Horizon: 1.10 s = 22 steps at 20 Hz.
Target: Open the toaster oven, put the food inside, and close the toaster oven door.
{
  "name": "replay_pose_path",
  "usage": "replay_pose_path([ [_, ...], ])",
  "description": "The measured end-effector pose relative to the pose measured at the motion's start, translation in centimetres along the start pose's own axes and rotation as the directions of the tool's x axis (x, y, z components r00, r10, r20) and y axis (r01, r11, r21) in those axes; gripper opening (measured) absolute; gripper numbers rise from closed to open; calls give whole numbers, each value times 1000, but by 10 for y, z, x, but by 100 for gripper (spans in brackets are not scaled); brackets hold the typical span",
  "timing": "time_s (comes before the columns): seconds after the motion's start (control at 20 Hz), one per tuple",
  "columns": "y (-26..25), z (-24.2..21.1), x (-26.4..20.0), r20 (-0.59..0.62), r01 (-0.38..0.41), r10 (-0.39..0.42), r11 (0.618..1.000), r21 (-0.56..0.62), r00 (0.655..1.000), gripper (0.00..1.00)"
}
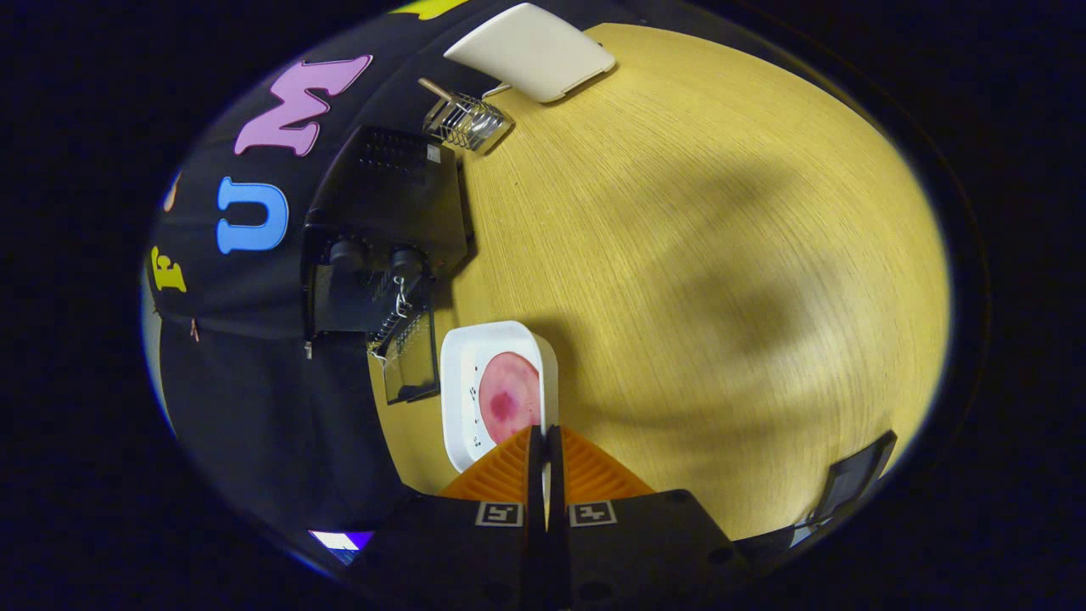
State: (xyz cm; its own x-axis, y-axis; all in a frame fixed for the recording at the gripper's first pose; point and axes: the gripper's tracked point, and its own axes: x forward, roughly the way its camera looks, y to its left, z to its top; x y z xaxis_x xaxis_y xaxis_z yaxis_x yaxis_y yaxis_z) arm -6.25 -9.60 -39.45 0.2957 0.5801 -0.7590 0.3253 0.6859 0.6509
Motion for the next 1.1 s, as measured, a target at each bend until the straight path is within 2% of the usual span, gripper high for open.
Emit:
replay_pose_path([
  [0.4,82,-45,7,114,-118,101,980,160,988,5],
  [0.65,145,-57,34,236,-171,115,957,236,965,5],
  [0.8,179,-51,63,323,-200,96,930,308,942,5],
  [0.95,201,-38,90,418,-197,34,914,354,908,5],
  [1.1,227,-17,118,509,-271,5,852,448,861,5],
])
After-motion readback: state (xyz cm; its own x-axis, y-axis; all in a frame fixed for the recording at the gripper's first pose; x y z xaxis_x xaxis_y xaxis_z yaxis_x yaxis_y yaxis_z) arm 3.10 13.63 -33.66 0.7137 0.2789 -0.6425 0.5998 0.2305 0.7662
